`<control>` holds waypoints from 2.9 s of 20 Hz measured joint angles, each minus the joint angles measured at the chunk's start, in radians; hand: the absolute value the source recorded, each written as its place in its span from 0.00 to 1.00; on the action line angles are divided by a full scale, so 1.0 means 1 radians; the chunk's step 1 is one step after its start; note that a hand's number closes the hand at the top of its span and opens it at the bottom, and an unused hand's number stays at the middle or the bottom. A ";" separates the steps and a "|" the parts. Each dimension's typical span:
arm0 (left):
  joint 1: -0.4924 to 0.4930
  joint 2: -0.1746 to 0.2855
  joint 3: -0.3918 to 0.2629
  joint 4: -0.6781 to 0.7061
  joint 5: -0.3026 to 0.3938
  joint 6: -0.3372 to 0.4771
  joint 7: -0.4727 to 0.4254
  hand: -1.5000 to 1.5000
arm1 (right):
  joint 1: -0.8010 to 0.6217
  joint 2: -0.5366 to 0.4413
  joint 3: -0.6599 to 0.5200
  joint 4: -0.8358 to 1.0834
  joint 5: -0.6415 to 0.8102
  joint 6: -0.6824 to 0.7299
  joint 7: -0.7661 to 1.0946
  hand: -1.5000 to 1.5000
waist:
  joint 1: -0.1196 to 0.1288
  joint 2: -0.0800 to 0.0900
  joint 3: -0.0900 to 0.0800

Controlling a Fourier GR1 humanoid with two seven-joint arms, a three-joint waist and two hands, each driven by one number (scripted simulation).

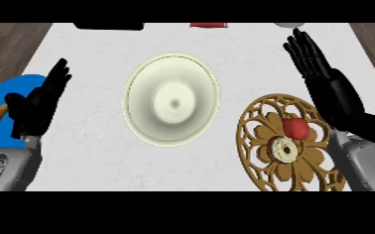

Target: Pick the bell pepper from the placemat and place it in the bowl

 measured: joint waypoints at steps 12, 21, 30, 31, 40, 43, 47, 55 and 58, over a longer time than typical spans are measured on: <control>-0.021 -0.031 0.121 -0.115 0.082 0.048 -0.054 0.50 | 0.054 0.060 0.259 -0.018 0.431 -0.205 -0.050 0.00 | -0.038 -0.019 -0.005; 0.003 -0.029 0.152 -0.178 0.098 0.056 -0.027 0.50 | 0.311 -0.054 0.370 -0.256 0.840 -0.394 0.045 0.00 | -0.054 -0.016 -0.005; 0.009 -0.032 0.164 -0.178 0.098 0.052 -0.031 0.50 | 0.373 -0.274 0.312 -0.582 1.035 -0.094 0.505 0.00 | -0.062 -0.014 -0.009; 0.012 -0.032 0.162 -0.183 0.097 0.049 -0.032 0.50 | 0.372 -0.299 0.304 -0.613 1.032 -0.039 0.552 0.00 | -0.059 -0.014 -0.009; -0.002 -0.056 0.155 -0.181 0.083 0.044 -0.039 0.50 | 0.320 -0.373 0.300 -0.736 0.980 0.387 0.852 0.00 | -0.038 -0.007 -0.006; 0.012 -0.077 0.144 -0.213 0.066 0.051 -0.028 0.50 | 0.294 -0.340 0.270 -0.727 0.960 0.479 0.876 0.00 | -0.034 -0.006 -0.005; -0.001 -0.076 0.161 -0.203 0.058 0.026 -0.016 0.50 | 0.278 -0.274 0.241 -0.699 0.965 0.537 0.870 0.00 | -0.033 -0.005 -0.004; -0.018 -0.087 0.197 -0.194 0.048 0.002 -0.001 0.50 | 0.246 -0.177 0.207 -0.546 1.026 0.566 0.779 0.00 | -0.032 -0.005 -0.003; -0.013 -0.087 0.213 -0.193 0.049 -0.016 -0.008 0.50 | 0.257 -0.169 0.180 -0.479 1.067 0.533 0.709 0.00 | -0.032 -0.005 -0.003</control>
